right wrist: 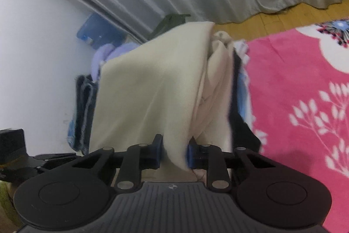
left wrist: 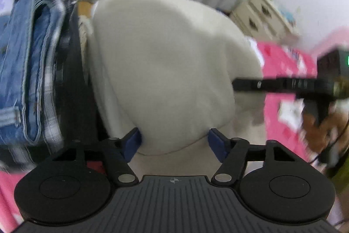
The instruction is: Fold clothes
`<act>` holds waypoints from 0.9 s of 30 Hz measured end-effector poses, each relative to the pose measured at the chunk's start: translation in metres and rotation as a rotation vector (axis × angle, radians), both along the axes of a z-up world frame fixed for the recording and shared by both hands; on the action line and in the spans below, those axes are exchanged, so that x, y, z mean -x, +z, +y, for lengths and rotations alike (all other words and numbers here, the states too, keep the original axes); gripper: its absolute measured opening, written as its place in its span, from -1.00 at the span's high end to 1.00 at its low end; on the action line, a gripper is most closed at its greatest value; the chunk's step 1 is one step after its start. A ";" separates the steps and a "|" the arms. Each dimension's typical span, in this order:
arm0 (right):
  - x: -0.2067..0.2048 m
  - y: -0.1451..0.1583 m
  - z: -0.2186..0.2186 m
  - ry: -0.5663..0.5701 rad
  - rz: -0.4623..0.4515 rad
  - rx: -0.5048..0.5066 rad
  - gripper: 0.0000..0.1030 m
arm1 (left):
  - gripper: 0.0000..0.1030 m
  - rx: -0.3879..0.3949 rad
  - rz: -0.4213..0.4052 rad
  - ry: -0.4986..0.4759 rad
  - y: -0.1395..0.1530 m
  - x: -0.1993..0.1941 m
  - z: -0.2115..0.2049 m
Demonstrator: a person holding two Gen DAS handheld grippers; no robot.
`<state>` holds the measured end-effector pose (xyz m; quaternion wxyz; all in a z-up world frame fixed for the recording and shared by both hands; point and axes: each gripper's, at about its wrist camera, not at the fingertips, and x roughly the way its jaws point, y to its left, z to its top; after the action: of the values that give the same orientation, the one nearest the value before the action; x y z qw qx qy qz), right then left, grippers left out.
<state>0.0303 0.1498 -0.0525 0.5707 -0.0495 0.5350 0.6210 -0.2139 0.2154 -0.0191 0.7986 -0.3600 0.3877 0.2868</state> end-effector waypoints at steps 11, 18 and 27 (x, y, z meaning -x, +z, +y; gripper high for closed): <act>0.015 -0.015 0.001 -0.061 -0.056 -0.048 0.28 | -0.43 -0.022 0.034 0.020 0.001 0.013 0.010; -0.015 0.039 -0.021 -0.176 -0.150 -0.109 -0.06 | -0.60 -0.242 -0.022 0.097 0.061 0.034 0.011; 0.026 0.039 0.054 -0.225 -0.350 -0.183 0.61 | -0.43 -0.369 0.006 0.072 0.030 -0.032 0.070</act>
<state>0.0048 0.2033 -0.0138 0.7227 -0.0448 0.3715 0.5812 -0.1817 0.2856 0.0108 0.8391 -0.2202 0.3177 0.3826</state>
